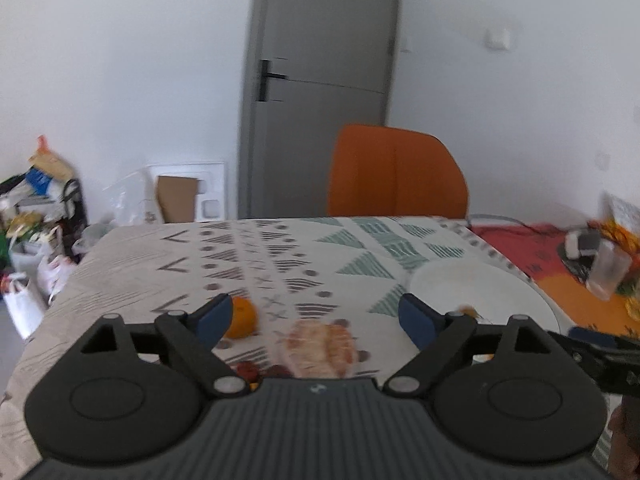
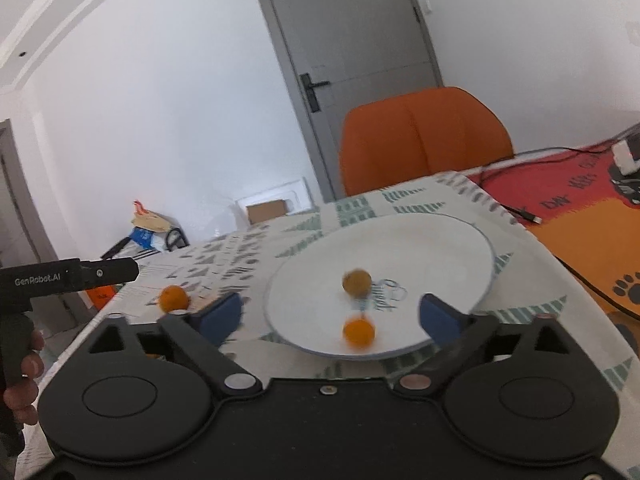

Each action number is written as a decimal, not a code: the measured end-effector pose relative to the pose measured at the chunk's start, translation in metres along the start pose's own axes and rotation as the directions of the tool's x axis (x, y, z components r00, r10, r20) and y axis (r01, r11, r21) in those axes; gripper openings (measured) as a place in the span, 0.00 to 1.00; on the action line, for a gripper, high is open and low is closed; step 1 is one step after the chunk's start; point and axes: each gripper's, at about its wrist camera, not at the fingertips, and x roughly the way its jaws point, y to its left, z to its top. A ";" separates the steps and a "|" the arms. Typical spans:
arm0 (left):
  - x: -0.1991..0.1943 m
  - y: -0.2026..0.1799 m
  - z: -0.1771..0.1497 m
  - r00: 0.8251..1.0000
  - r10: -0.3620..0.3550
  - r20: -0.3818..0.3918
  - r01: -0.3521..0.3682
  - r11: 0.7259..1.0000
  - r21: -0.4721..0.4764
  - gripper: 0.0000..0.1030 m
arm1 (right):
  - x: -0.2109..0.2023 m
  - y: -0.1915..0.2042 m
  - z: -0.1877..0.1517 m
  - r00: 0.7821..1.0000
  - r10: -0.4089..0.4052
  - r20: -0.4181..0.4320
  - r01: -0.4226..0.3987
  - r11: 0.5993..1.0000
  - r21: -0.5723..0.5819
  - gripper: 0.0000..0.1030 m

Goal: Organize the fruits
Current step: 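Move both open grippers back toward the fruit row, then grasp the large orange with the right gripper, then grasp the dark red plum with the left gripper while the right gripper holds the orange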

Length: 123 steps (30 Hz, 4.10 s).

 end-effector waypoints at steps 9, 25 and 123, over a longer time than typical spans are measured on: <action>-0.030 0.038 -0.003 0.998 0.036 0.043 -0.033 0.996 -0.082 0.91 | 0.002 0.034 -0.001 0.997 0.070 -0.016 -0.071 0.996 -0.049 1.00; -0.054 0.085 -0.021 0.999 0.040 0.026 -0.036 0.986 -0.165 0.94 | 0.008 0.094 -0.015 0.980 0.159 -0.122 -0.176 0.974 -0.143 1.00; 0.061 0.027 -0.048 0.978 -0.134 -0.162 0.153 0.981 0.115 0.25 | 0.036 0.042 -0.019 0.984 0.034 -0.172 -0.046 0.996 -0.070 0.34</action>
